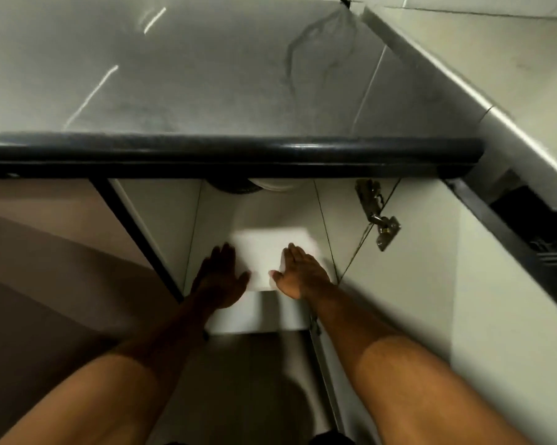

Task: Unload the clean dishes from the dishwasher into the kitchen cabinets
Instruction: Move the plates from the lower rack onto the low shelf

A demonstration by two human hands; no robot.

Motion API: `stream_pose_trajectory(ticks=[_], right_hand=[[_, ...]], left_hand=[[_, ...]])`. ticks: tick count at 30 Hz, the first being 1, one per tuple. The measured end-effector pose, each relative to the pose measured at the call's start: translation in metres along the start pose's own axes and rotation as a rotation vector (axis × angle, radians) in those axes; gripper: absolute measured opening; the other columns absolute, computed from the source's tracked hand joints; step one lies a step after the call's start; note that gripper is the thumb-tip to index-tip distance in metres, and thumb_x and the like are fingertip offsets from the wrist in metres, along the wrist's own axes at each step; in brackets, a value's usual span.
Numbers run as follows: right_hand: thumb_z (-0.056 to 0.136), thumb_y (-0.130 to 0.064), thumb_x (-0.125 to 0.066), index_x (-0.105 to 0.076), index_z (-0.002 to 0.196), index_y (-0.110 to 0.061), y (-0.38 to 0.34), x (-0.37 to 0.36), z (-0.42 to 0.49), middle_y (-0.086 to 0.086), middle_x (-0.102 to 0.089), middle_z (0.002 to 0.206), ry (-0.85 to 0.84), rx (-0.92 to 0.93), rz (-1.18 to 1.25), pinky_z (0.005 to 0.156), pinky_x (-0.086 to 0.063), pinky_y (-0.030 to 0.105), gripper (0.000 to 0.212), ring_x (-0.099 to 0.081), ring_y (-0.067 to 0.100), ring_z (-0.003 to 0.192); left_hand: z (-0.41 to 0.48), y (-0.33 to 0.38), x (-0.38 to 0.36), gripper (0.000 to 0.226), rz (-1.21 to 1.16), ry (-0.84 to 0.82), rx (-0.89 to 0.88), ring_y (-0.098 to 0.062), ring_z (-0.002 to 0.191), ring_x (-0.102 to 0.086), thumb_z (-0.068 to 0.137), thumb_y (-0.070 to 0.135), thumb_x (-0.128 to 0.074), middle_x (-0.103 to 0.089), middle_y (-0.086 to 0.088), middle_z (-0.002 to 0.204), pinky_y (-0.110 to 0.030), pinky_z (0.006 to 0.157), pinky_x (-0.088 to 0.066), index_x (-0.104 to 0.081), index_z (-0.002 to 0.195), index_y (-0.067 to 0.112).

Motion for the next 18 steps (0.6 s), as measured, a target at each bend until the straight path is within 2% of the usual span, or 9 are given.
stream_pose_trajectory(ticks=[2, 4, 10, 13, 18], right_hand=[[0.098, -0.056, -0.025, 0.0, 0.155, -0.009, -0.005, 0.002, -0.026, 0.007, 0.004, 0.164, 0.003, -0.002, -0.043, 0.122, 0.003, 0.034, 0.078, 0.002, 0.02, 0.151], [0.099, -0.053, -0.026, 0.001, 0.155, -0.008, -0.012, 0.008, -0.058, 0.008, 0.003, 0.164, -0.004, -0.002, -0.064, 0.122, 0.004, 0.034, 0.076, 0.0, 0.019, 0.151], [0.099, -0.05, -0.027, 0.0, 0.155, -0.008, -0.033, 0.038, -0.154, 0.008, 0.004, 0.164, -0.069, -0.008, -0.013, 0.121, 0.006, 0.034, 0.074, 0.003, 0.019, 0.151], [0.099, -0.05, -0.023, 0.003, 0.155, -0.011, -0.043, 0.058, -0.199, 0.005, 0.008, 0.163, -0.136, -0.038, -0.016, 0.121, 0.007, 0.034, 0.073, 0.007, 0.017, 0.15], [0.1, -0.05, -0.025, -0.002, 0.155, -0.01, -0.06, 0.108, -0.28, 0.008, 0.002, 0.163, -0.093, -0.041, 0.044, 0.122, 0.001, 0.036, 0.072, -0.001, 0.02, 0.151]], left_hand=[[-0.022, 0.007, 0.008, 0.073, -0.064, -0.083, 0.028, -0.021, 0.152, -0.004, 0.102, 0.055, -0.024, -0.002, -0.005, 0.165, -0.035, 0.123, -0.006, -0.003, 0.157, 0.012], [-0.049, 0.016, 0.024, 0.07, -0.059, -0.099, 0.027, -0.021, 0.151, -0.008, 0.102, 0.053, -0.022, -0.006, -0.006, 0.165, -0.034, 0.123, -0.01, -0.006, 0.157, 0.012], [-0.149, 0.035, 0.058, 0.071, -0.002, -0.227, -0.016, -0.021, 0.151, 0.007, 0.102, 0.051, -0.017, 0.009, -0.007, 0.164, -0.038, 0.123, -0.004, 0.005, 0.156, 0.01], [-0.199, 0.042, 0.084, 0.071, 0.022, -0.298, -0.006, -0.019, 0.151, 0.011, 0.102, 0.051, -0.014, 0.014, -0.006, 0.163, -0.036, 0.123, 0.001, 0.01, 0.155, 0.01], [-0.277, 0.052, 0.139, 0.072, -0.082, -0.294, 0.011, -0.024, 0.151, 0.004, 0.103, 0.049, -0.022, 0.002, -0.011, 0.164, -0.036, 0.123, -0.002, 0.0, 0.156, 0.005]])
Point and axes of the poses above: each hand's wrist, its own z-axis towards the middle knuckle, its own x-axis out of the back of the hand, y = z × x, the point moved 8 cm from there along z, towards the middle knuckle
